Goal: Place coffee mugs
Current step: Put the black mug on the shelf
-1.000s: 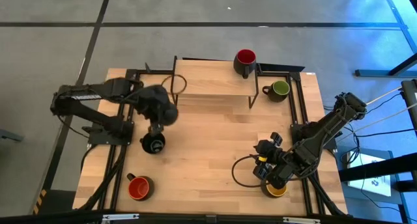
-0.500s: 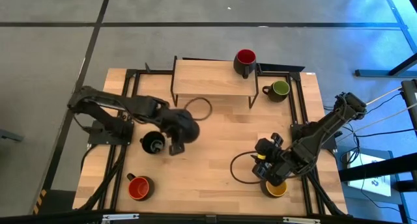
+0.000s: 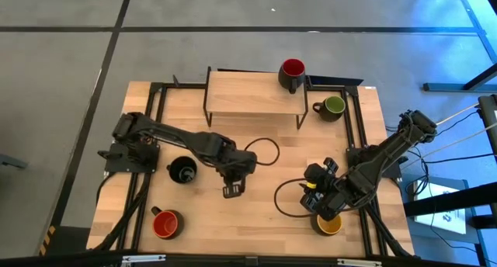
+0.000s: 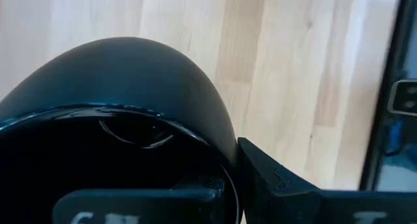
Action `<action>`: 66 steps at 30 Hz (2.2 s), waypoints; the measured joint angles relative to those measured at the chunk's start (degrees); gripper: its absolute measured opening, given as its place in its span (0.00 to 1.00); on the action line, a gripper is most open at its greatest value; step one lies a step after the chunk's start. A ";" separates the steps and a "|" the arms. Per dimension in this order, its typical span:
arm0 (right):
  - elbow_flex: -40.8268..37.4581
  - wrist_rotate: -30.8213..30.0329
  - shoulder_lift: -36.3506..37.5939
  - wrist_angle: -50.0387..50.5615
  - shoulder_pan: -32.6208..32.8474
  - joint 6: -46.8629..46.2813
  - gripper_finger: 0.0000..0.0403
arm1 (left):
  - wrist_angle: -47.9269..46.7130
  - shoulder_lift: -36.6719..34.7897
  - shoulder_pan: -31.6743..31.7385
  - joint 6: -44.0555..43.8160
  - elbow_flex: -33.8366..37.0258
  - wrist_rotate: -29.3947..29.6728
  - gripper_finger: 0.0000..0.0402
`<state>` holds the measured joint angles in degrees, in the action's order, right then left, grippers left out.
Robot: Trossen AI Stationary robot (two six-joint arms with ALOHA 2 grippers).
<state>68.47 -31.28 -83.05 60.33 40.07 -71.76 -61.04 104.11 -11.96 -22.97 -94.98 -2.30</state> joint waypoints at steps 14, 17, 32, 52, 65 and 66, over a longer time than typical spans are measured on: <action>0.00 1.34 -0.33 -0.52 0.02 -1.73 0.41 | 1.22 8.33 0.43 2.04 -0.04 -0.95 0.04; 0.00 1.35 -0.59 -0.81 0.00 -1.73 0.41 | 1.20 9.97 0.42 1.59 -0.04 -3.52 0.04; 0.00 1.35 -0.57 -0.78 0.02 -1.71 0.41 | 2.30 11.72 1.34 1.24 -0.04 -5.89 0.09; 0.00 1.10 -0.57 -0.85 0.02 -2.87 0.41 | 4.84 11.52 2.14 1.44 -0.04 -5.84 0.11; 0.00 1.31 -0.57 -3.96 0.07 1.40 0.41 | 3.43 11.17 3.44 -0.90 -1.75 -5.15 0.28; 0.00 1.30 -0.57 -3.87 0.07 1.44 0.41 | 3.43 11.17 3.49 -0.86 -1.75 -5.68 0.30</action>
<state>68.47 -29.98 -83.61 56.47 40.14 -70.32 -57.60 115.28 -8.46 -23.83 -96.73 -7.98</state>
